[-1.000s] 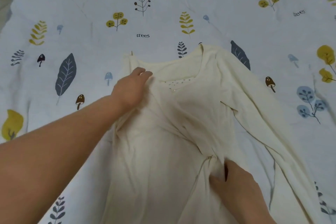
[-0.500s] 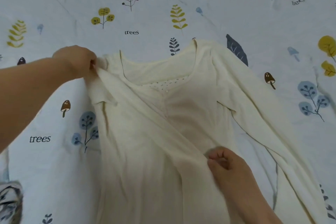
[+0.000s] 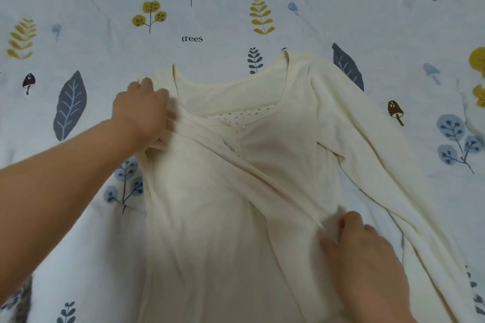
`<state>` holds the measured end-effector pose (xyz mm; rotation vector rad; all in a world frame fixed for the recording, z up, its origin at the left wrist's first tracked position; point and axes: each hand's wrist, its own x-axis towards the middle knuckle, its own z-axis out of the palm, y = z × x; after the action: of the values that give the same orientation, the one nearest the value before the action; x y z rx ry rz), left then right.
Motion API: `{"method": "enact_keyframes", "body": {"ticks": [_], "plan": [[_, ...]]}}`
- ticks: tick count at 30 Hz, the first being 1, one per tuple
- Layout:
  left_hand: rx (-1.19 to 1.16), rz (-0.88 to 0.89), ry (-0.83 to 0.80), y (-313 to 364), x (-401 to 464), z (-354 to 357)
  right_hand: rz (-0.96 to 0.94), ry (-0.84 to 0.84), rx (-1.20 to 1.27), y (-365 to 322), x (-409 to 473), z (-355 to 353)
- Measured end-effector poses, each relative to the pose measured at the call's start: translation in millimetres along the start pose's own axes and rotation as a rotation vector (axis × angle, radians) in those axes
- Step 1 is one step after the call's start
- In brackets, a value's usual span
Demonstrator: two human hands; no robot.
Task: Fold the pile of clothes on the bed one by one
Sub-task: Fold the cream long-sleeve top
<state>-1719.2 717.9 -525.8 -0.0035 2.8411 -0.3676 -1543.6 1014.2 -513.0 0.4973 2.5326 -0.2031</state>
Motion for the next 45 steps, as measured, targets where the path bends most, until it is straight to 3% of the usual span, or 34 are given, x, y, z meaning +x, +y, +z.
{"method": "enact_keyframes", "body": {"ticks": [2, 4, 6, 8, 10, 15, 17, 20, 23, 26, 29, 32, 35, 37, 40, 45], "plan": [[-0.131, 0.052, 0.154, 28.6, -20.8, -5.5, 0.001, 0.122, -0.099, -11.5, -5.6, 5.0], [-0.318, 0.198, 0.255, 65.9, -50.9, -1.3, -0.065, 0.297, 0.088, -22.0, -9.1, 14.2], [-0.395, 0.345, 0.218, 101.3, -83.0, 12.0, -0.223, 0.403, 0.111, -27.6, -10.1, 29.8], [-0.346, 0.404, 0.058, 121.8, -109.1, 35.5, -0.326, 0.313, 0.03, -25.9, -13.6, 45.2], [-0.299, 0.418, 0.013, 123.7, -124.2, 59.5, -0.333, 0.161, -0.042, -13.6, -14.2, 62.9], [-0.255, 0.42, -0.061, 122.1, -128.1, 65.3, -0.4, 0.147, -0.117, -3.4, -12.6, 67.4], [-0.243, 0.37, -0.065, 127.2, -126.9, 64.3, -0.439, 0.176, -0.066, -3.7, -11.3, 56.6], [-0.288, 0.305, -0.091, 139.8, -131.1, 47.9, -0.462, 0.199, 0.221, 7.0, 2.0, 34.7], [-0.324, 0.33, -0.061, 158.2, -140.6, 29.2, -0.374, 0.302, 0.398, 33.9, 18.9, 9.4], [-0.334, 0.389, -0.073, 178.2, -147.6, 18.5, -0.094, 0.441, 0.403, 71.3, 34.5, -10.8], [-0.376, 0.394, -0.124, 196.1, -153.3, 12.1, 0.35, 0.13, 0.346, 108.7, 41.4, -22.4], [-0.423, 0.366, -0.171, 210.2, -160.1, 8.4, 0.334, -0.097, 0.382, 131.9, 32.8, -30.2], [-0.496, 0.338, -0.171, 217.7, -166.4, 2.1, 0.219, -0.044, 0.478, 138.0, 24.6, -40.2], [-0.621, 0.333, -0.137, 220.3, -170.5, -6.9, 0.158, 0.081, 0.504, 127.3, 14.7, -51.1], [-1.033, 0.237, -0.21, 220.7, -178.1, -32.1, 0.013, 0.225, 0.527, 93.0, -7.6, -69.6], [-2.007, -0.024, -0.847, 195.9, -183.5, -71.7, -0.27, 0.198, 0.511, 20.5, -45.7, -88.3]]}}
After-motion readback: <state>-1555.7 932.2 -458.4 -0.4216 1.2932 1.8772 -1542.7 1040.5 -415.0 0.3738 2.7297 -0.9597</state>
